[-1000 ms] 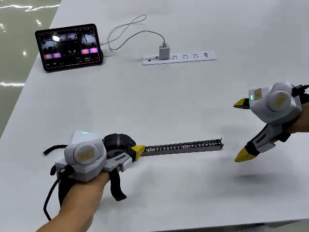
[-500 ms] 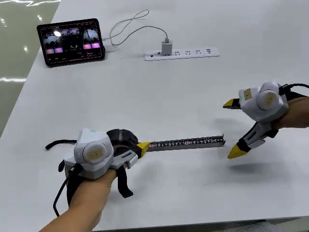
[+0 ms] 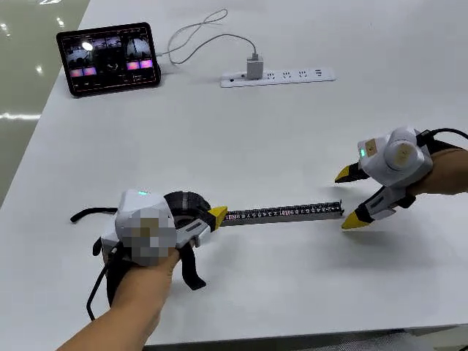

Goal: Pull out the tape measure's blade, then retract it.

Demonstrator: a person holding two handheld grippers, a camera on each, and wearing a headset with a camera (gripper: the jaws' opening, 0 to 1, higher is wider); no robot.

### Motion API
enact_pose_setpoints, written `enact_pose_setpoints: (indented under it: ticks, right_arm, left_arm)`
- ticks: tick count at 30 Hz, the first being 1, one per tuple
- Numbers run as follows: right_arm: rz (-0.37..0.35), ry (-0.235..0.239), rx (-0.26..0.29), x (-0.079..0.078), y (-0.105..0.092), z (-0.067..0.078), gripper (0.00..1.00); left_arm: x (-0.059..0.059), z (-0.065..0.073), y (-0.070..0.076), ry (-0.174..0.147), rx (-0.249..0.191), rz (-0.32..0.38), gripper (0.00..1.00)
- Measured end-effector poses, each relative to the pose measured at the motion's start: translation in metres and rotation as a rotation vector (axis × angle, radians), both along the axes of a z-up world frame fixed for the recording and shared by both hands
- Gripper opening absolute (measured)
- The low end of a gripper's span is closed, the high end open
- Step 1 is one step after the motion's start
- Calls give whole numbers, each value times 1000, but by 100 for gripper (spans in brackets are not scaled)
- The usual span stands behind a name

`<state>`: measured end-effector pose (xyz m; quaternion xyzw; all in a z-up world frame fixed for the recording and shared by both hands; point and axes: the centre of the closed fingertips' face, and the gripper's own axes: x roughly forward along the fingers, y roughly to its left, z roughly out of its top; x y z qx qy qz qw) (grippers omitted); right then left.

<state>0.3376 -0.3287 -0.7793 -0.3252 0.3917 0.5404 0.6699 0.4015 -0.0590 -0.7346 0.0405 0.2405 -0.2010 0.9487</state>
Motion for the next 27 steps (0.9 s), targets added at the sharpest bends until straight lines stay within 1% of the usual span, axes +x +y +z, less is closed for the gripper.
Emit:
enact_pose_setpoints:
  ticks: [3, 4, 5, 9, 11, 19, 23, 27]
  right_arm:
    - [-17, 23, -1, -4, 1, -2, 45]
    - [-10, 20, 1, -5, 2, -3, 44]
    - [-6, 24, 0, -6, 3, -3, 40]
    - [-3, 23, 1, -7, 5, -4, 35]
    - [4, 21, 2, -7, 6, -4, 30]
    - [20, 25, -16, -6, 4, -7, 17]
    - [23, 26, -25, -6, 2, -8, 15]
    - [29, 29, -27, -6, 4, -9, 12]
  left_arm:
    - [1, 0, 0, 0, 3, 1, 99]
    - [1, -1, 0, 2, 6, 0, 99]
    - [0, -2, 1, 6, 12, -1, 99]
    - [0, -2, 0, 8, 4, 1, 99]
    - [1, -3, 0, 7, 2, 1, 99]
    - [2, -4, 0, 10, 1, -3, 99]
    - [3, -3, -1, 3, -2, -5, 99]
    - [4, -3, -1, 3, -3, -6, 99]
